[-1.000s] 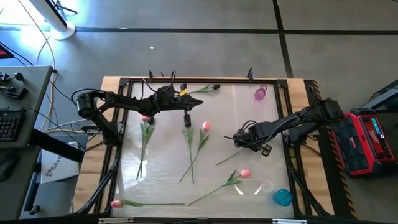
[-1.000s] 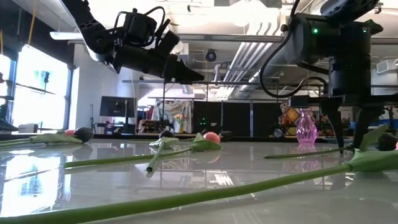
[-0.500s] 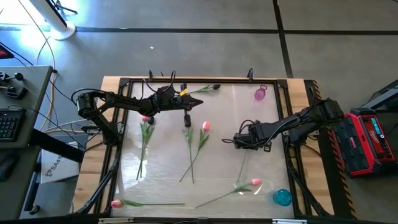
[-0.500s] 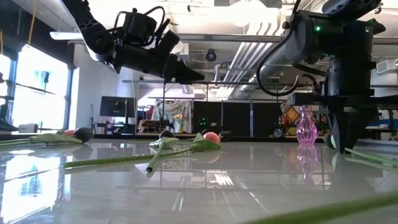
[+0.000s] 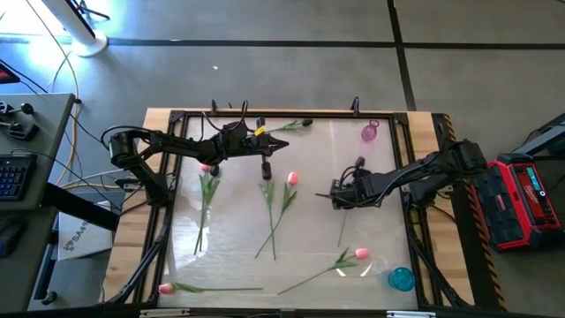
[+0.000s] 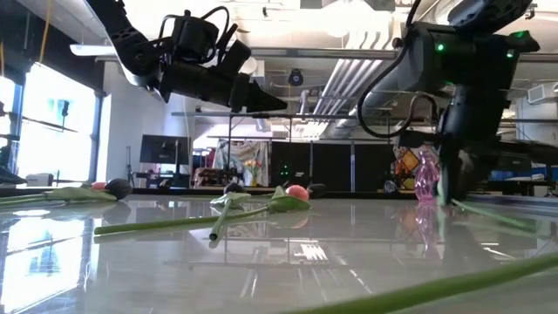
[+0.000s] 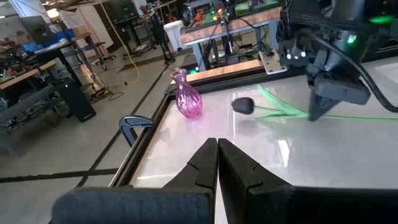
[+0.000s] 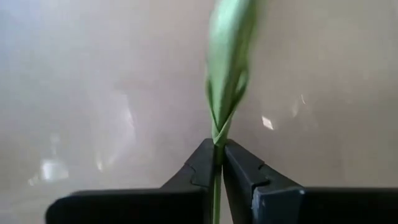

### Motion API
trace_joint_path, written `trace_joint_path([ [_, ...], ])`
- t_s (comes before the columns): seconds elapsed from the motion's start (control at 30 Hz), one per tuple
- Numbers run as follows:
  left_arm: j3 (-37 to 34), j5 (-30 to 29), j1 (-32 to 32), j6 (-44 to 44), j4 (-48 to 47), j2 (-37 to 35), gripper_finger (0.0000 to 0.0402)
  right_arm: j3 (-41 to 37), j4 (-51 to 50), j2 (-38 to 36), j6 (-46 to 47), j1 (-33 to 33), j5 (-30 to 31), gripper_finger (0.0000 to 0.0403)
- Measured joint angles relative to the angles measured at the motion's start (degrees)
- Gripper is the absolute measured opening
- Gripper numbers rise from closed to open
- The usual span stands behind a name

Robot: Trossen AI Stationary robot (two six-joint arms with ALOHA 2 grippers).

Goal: Sort flowers into vase by color
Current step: Put the middle right black flower into the purple vase

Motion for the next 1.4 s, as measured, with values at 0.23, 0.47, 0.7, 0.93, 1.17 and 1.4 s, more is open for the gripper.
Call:
trace_joint_path([
  [0.23,0.0,0.0,0.0,0.0,-0.3,0.0,0.0,0.1,1.1,0.0,-7.0,0.1,13.0,0.0013],
  [0.47,0.0,0.0,0.0,0.0,-1.5,0.0,0.0,0.2,2.3,-0.1,-14.6,-0.4,24.0,0.0013],
  [0.7,0.0,-0.1,0.0,-1.3,-2.1,0.0,0.0,0.2,4.5,-0.1,-21.7,-0.4,40.1,0.0003],
  [0.93,0.0,-0.1,0.0,-1.4,-2.0,0.0,0.0,0.2,3.9,-0.1,-22.5,-2.6,49.9,0.0002],
  [1.17,0.0,-0.1,0.0,-1.8,-1.9,0.0,0.0,0.3,4.4,-0.2,-29.0,-4.7,52.5,0.0001],
  [1.4,0.0,-0.1,0.0,-3.1,-1.9,0.0,0.0,0.3,8.3,-0.2,-40.7,-6.6,49.1,0.0],
])
